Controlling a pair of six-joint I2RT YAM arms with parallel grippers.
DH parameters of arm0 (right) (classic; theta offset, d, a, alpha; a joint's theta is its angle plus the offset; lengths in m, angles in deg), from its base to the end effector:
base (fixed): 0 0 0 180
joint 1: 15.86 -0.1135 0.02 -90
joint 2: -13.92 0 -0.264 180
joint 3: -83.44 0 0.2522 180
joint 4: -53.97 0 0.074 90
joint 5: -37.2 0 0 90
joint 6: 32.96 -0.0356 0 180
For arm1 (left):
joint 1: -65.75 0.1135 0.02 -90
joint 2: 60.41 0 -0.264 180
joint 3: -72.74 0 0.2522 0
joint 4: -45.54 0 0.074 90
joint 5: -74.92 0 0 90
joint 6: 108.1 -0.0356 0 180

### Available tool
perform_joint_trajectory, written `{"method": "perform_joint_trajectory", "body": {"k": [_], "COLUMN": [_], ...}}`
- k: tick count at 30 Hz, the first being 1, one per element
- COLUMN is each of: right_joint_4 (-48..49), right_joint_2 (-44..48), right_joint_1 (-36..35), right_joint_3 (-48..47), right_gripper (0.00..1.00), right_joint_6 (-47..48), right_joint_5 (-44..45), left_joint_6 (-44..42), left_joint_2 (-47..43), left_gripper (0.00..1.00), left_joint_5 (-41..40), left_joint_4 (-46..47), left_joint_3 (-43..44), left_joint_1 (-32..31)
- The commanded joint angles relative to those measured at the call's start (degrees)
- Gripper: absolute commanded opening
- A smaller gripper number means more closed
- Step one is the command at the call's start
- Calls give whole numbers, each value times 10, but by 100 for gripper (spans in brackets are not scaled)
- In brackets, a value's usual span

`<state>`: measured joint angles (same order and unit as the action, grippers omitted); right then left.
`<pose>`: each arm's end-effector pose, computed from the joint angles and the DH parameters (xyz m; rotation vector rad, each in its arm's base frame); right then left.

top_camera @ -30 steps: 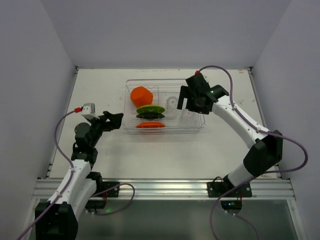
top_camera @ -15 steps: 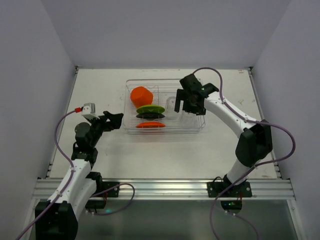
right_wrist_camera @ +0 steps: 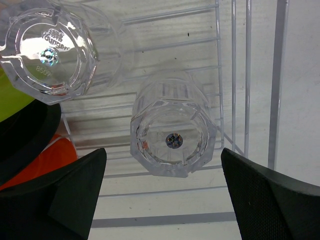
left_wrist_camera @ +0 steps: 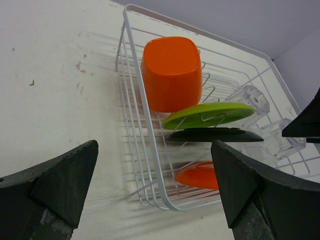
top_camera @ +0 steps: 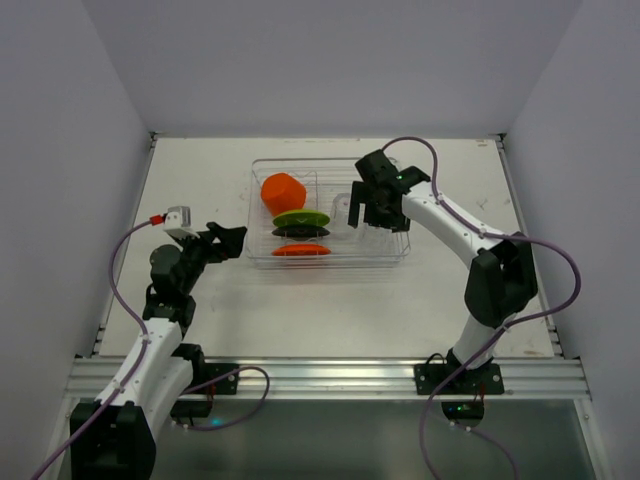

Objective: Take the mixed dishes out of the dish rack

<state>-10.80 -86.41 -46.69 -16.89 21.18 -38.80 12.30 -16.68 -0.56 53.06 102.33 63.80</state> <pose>0.3185 0.1801 0.2750 0.1885 2.6363 0.0540 0.1811 -0.0151 0.2219 -0.2324 1.7073 -0.6343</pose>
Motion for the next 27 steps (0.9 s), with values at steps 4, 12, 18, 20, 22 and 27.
{"method": "perform_joint_trajectory", "body": {"k": [4,12,18,20,22,27], "right_joint_4": [6,20,30,33,36,41], "right_joint_2": [-11,-16,-18,-19,-20,-20], "right_joint_1": [6,20,21,22,21,21], "right_joint_3": [-28,-19,-15,-12,-10,-4], "right_gripper": [99,99,87,85,85,83], "right_joint_6": [-17,-32,-36,-35,-34,-30], "right_joint_5": [16,7,-4,-7,-9,-14], "left_joint_6": [-10,-9,-9,-9,-9,-9], "left_joint_2": [1,2,2,2,2,0], "left_gripper": [100,100,100,100,100,100], "left_joint_5": [-5,-5,-5,-4,-5,-5], "left_joint_4": [5,5,5,5,4,3], "left_joint_3": [17,17,17,17,17,18], "left_joint_1": [-3,-3,-2,-3,-3,-2]}}
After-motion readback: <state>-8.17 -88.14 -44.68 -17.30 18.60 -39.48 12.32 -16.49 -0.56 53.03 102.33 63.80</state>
